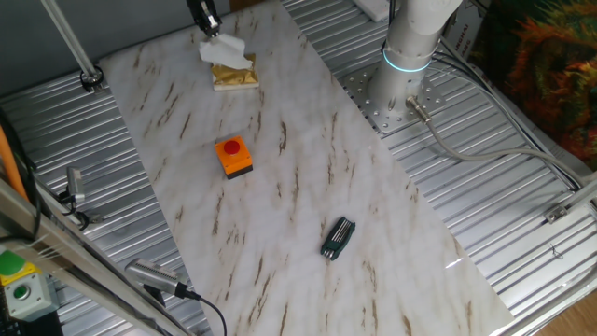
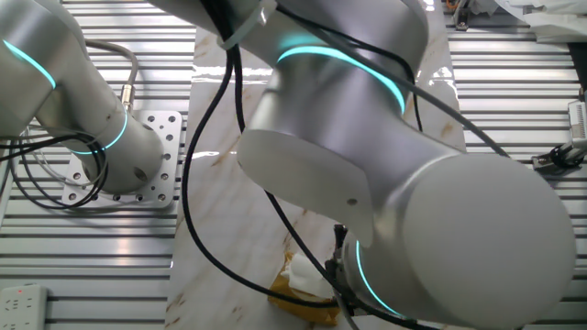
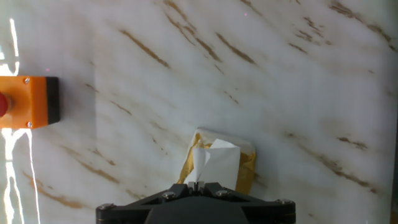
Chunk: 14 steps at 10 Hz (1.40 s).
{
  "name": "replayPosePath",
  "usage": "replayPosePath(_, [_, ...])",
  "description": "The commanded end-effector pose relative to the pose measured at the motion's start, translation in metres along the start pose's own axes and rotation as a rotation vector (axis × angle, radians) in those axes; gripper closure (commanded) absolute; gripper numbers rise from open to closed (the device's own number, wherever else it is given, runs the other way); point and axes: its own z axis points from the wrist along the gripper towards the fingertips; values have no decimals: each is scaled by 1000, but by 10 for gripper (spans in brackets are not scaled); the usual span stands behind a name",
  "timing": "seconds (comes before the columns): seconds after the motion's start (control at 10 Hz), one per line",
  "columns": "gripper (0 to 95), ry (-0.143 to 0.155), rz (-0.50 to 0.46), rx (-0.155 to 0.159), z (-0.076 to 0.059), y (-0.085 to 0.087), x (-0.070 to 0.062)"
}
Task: Pull out a napkin
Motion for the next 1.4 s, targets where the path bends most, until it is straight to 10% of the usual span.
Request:
replayPosePath(0.1, [950,-36,-65,-2,0,1,1])
replayPosePath(1.0, [950,-75,-98,-5,-1,0,-2])
replayPosePath(1.4, [950,-40,-88,-18,-26,6,-56])
